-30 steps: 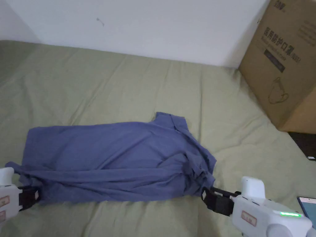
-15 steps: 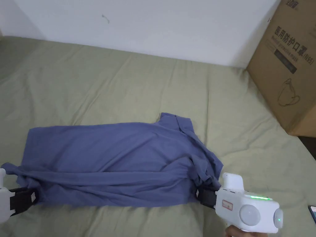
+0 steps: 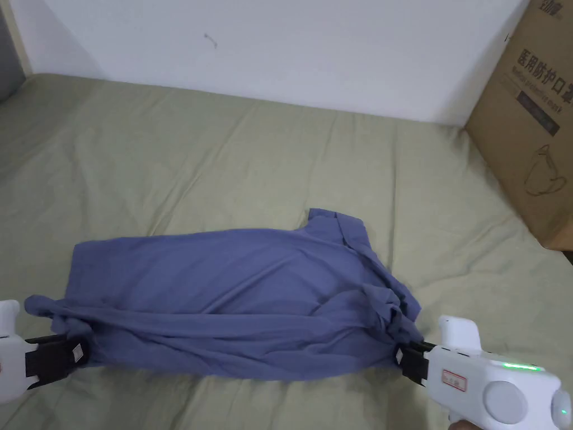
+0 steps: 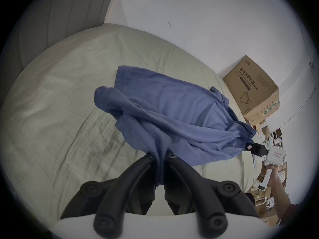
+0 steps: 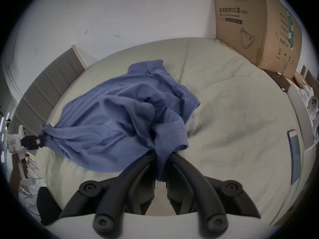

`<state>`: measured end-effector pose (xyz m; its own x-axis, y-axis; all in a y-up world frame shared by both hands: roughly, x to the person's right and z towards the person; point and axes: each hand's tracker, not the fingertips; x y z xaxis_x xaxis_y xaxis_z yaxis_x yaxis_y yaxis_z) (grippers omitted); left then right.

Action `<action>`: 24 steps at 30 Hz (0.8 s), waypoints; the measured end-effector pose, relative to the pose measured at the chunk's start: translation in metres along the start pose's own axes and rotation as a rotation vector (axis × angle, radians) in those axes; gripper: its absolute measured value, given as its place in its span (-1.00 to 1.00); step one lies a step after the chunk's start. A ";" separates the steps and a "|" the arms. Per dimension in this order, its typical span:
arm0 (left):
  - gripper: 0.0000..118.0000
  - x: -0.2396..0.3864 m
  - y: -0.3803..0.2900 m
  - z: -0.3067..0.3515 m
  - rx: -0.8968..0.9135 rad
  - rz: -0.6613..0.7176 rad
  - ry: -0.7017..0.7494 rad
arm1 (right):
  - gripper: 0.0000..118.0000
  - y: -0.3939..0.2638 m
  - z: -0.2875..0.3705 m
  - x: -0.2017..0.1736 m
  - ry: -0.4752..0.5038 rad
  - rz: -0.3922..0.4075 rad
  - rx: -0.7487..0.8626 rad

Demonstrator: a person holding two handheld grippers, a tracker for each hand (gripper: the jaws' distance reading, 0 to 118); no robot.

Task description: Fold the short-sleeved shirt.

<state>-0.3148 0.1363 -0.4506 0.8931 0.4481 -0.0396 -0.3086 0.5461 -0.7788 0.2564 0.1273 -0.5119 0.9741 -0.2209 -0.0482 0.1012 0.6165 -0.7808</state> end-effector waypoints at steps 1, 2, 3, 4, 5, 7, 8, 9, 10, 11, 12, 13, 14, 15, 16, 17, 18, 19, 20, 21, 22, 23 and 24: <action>-0.87 0.000 -0.001 0.005 0.004 -0.012 0.000 | -0.83 -0.001 0.008 0.001 0.016 -0.014 0.008; -0.87 -0.001 -0.002 0.009 0.003 -0.019 0.002 | -0.83 -0.001 0.016 0.001 0.026 -0.016 0.008; -0.87 -0.003 -0.003 0.014 -0.008 -0.017 -0.005 | -0.83 -0.003 0.025 0.001 0.031 -0.018 0.007; -0.87 -0.006 -0.005 0.019 -0.020 0.006 -0.033 | -0.83 -0.005 0.034 0.001 0.035 -0.019 0.009; -0.87 -0.009 -0.008 0.024 -0.026 0.017 -0.047 | -0.83 -0.008 0.041 0.001 0.055 -0.018 -0.004; -0.87 -0.013 -0.015 0.034 -0.041 -0.022 -0.018 | -0.83 -0.015 0.057 0.001 0.071 -0.023 -0.020; -0.87 -0.014 -0.020 0.039 -0.040 -0.041 -0.018 | -0.83 -0.021 0.063 0.002 0.073 -0.025 -0.028; -0.87 -0.015 -0.027 0.045 -0.048 -0.051 -0.015 | -0.83 -0.029 0.069 0.002 0.080 -0.034 -0.033; -0.87 -0.017 -0.033 0.050 -0.063 -0.045 -0.021 | -0.83 -0.037 0.074 0.003 0.091 -0.052 -0.057; -0.87 -0.020 -0.039 0.053 -0.073 -0.036 -0.031 | -0.83 -0.044 0.078 0.003 0.096 -0.054 -0.074; -0.87 -0.022 -0.049 0.059 -0.079 -0.023 -0.033 | -0.83 -0.053 0.082 0.003 0.099 -0.049 -0.076; -0.87 -0.025 -0.056 0.063 -0.087 -0.014 -0.036 | -0.83 -0.063 0.086 0.001 0.092 -0.036 -0.084; -0.87 -0.024 -0.063 0.065 -0.097 -0.043 -0.030 | -0.83 -0.072 0.090 -0.001 0.072 -0.024 -0.093; -0.87 -0.024 -0.072 0.070 -0.090 -0.069 -0.008 | -0.83 -0.080 0.093 0.001 0.084 -0.034 -0.095; -0.87 -0.025 -0.080 0.073 -0.104 -0.069 -0.007 | -0.83 -0.088 0.095 0.002 0.098 -0.044 -0.104; -0.87 -0.028 -0.083 0.076 -0.113 -0.065 -0.019 | -0.83 -0.095 0.098 0.002 0.086 -0.057 -0.109; -0.87 -0.028 -0.090 0.081 -0.111 -0.058 -0.023 | -0.83 -0.102 0.104 0.002 0.092 -0.083 -0.106; -0.87 -0.028 -0.095 0.084 -0.104 -0.041 -0.029 | -0.83 -0.108 0.107 0.002 0.102 -0.084 -0.107; -0.87 -0.028 -0.098 0.085 -0.105 -0.053 -0.029 | -0.83 -0.112 0.109 0.001 0.099 -0.079 -0.105; -0.87 -0.027 -0.101 0.086 -0.103 -0.079 -0.018 | -0.83 -0.116 0.110 0.000 0.094 -0.078 -0.106; -0.87 -0.026 -0.104 0.088 -0.100 -0.088 0.002 | -0.83 -0.119 0.111 0.001 0.091 -0.083 -0.112; -0.87 -0.027 -0.106 0.090 -0.102 -0.086 0.001 | -0.83 -0.121 0.112 0.001 0.090 -0.086 -0.113; -0.87 -0.026 -0.107 0.090 -0.105 -0.096 -0.009 | -0.83 -0.123 0.113 0.001 0.094 -0.090 -0.109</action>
<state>-0.3341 0.1302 -0.3096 0.9139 0.4037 0.0432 -0.1854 0.5095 -0.8403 0.2673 0.1368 -0.3452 0.9385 -0.3442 -0.0289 0.1597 0.5065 -0.8473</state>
